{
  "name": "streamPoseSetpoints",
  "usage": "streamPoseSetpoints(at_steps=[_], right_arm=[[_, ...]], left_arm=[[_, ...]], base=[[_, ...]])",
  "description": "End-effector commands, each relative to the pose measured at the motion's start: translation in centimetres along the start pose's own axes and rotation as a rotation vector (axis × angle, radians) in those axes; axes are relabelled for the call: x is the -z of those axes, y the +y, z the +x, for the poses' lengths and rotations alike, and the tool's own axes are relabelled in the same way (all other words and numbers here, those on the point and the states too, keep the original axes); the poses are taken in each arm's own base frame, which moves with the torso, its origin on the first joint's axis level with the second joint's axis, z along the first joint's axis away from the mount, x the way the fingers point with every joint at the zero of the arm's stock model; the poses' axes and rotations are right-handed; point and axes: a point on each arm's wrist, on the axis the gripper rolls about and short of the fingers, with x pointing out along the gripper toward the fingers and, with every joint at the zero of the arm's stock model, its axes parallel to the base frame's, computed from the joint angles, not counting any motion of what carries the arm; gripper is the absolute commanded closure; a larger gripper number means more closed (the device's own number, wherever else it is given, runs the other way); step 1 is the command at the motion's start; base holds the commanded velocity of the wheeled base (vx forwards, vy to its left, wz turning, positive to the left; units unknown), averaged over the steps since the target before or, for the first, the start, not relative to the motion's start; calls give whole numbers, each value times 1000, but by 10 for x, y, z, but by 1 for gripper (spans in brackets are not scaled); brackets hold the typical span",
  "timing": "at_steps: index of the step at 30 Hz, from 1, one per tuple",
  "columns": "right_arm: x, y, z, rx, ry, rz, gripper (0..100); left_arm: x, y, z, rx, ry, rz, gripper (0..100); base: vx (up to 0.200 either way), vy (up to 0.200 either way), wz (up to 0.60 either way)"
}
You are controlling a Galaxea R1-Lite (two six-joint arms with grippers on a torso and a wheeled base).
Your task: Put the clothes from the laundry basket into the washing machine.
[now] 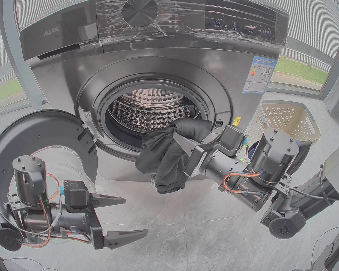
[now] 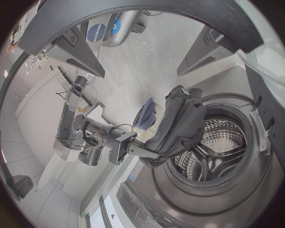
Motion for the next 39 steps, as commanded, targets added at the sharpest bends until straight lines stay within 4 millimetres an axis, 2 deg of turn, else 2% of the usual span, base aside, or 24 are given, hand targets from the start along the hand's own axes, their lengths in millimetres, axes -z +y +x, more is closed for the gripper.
streamPoseSetpoints(at_steps=[1, 13, 20, 31, 39], right_arm=[[2, 0, 1, 2, 6, 0, 100], [4, 2, -1, -5, 10, 1, 100], [5, 6, -1, -14, 12, 0, 100], [5, 9, -2, -25, 13, 1, 100], [5, 10, -3, -26, 13, 1, 100]], left_arm=[[6, 6, 25, 26, 58, -18, 0], [11, 26, 71, 26, 34, -14, 0], [13, 40, 92, -37, 9, -26, 0], [13, 54, 113, -80, -20, -20, 0], [6, 56, 124, -92, -68, 3, 0]], base=[[0, 0, 0], [0, 0, 0], [0, 0, 0], [0, 0, 0], [0, 0, 0]])
